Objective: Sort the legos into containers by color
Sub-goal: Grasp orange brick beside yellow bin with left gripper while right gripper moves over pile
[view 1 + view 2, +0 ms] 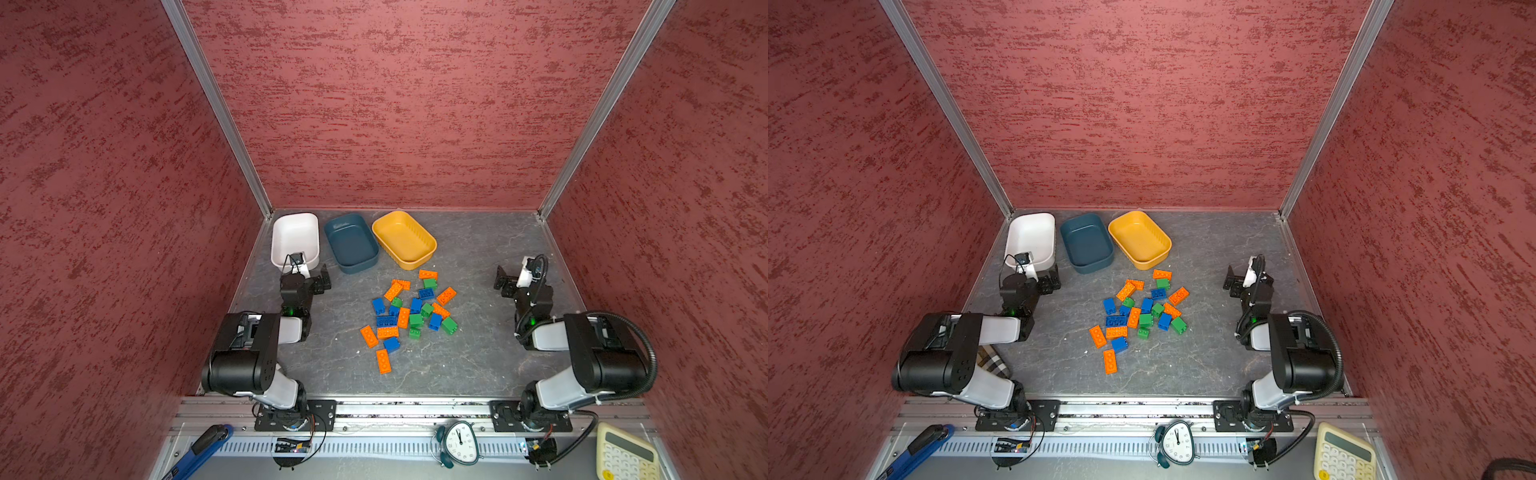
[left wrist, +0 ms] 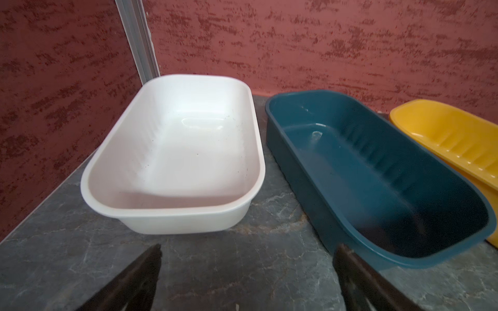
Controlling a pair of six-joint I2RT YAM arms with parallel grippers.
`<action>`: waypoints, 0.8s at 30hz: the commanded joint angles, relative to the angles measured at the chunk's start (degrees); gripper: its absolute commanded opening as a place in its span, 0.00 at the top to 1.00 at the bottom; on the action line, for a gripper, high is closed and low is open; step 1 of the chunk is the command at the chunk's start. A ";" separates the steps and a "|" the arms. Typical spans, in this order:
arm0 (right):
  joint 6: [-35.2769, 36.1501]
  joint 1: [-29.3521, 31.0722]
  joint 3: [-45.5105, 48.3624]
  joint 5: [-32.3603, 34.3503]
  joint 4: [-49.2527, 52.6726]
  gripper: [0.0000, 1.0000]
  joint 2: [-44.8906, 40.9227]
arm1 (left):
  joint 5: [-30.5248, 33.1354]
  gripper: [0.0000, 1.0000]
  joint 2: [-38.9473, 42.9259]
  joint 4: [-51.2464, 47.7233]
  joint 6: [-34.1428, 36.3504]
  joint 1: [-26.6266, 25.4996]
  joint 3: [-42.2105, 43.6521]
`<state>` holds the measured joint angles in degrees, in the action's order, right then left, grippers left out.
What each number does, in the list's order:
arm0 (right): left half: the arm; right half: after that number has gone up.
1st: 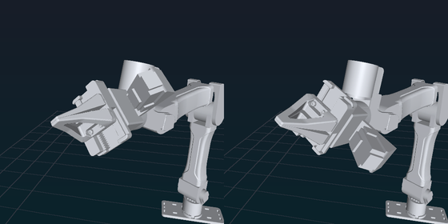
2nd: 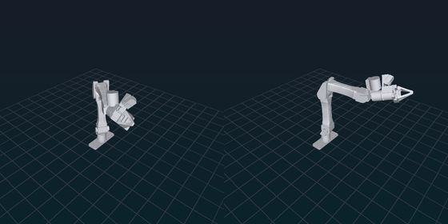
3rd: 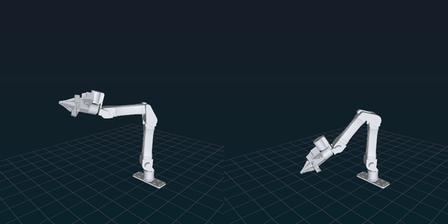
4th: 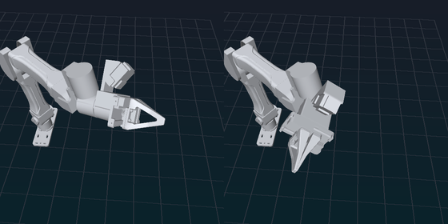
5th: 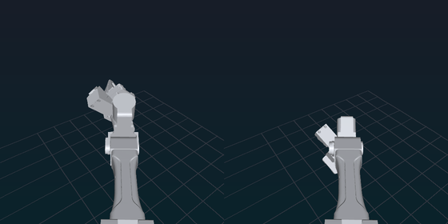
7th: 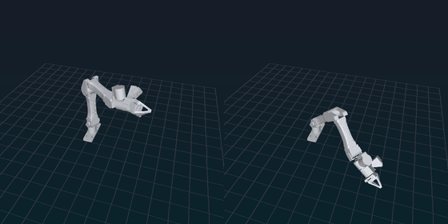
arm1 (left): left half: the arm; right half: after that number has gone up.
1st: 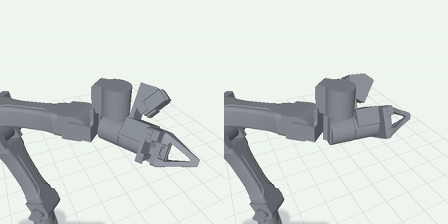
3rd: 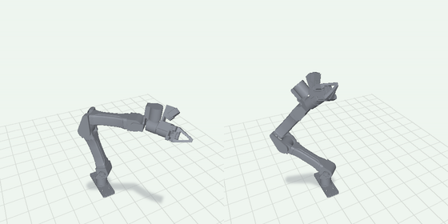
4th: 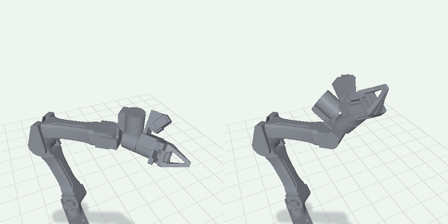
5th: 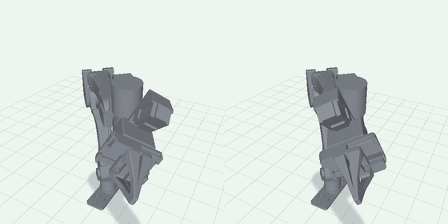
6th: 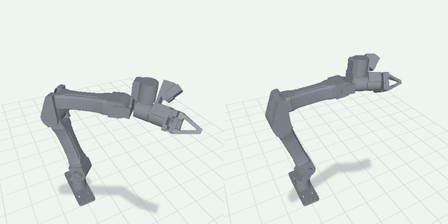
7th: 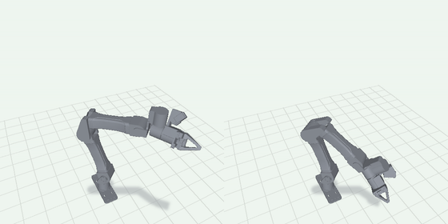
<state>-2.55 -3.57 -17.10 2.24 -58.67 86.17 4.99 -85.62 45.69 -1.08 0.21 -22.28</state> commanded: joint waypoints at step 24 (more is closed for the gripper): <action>-42.97 11.21 -26.66 -10.23 65.98 0.01 0.26 | 3.44 0.01 -6.47 -56.57 -20.20 -29.98 -36.24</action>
<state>-41.19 6.13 -41.95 -9.41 -1.72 86.17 20.38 -89.06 -1.96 -23.09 -29.04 -55.72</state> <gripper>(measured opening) 0.989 0.994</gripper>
